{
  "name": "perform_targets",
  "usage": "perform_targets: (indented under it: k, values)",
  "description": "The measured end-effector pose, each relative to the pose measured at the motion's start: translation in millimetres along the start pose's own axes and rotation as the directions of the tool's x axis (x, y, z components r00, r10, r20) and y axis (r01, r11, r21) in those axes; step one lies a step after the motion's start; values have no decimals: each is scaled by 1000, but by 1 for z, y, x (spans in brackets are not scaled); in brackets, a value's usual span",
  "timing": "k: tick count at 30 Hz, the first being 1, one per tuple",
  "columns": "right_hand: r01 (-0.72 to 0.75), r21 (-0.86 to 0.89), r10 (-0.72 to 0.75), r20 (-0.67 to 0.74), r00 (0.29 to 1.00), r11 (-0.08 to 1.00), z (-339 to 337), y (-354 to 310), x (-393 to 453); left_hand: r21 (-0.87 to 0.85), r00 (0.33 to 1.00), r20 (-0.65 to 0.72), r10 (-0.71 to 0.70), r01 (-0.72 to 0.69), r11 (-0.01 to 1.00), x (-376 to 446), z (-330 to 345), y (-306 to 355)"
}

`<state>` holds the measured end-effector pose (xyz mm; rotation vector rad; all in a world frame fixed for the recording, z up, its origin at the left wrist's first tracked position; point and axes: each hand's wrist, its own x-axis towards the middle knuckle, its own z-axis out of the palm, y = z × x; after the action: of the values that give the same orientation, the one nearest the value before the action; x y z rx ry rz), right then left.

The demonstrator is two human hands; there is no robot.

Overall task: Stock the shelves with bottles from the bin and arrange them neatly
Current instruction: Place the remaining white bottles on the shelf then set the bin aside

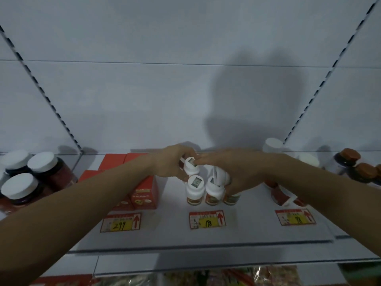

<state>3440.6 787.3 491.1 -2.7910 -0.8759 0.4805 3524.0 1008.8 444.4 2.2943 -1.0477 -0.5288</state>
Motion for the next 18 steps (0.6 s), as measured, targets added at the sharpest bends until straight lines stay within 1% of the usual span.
perform_targets:
  k: [2,5,12,18]
  values:
    - [21,32,-21,11,1000,999,6,1,3,21,1000,20,-11,11,1000,0,1,0]
    - [0,15,-1,29,1000,1000,7,2,1,32,999,32,-15,14,999,0,2,0]
    - [0,44,-4,78,997,999,4,-5,1,70,997,68,-33,28,997,3,3,2]
    - [-12,8,11,90,996,1000,1,-7,1,74,994,90,-58,52,996,5,3,2]
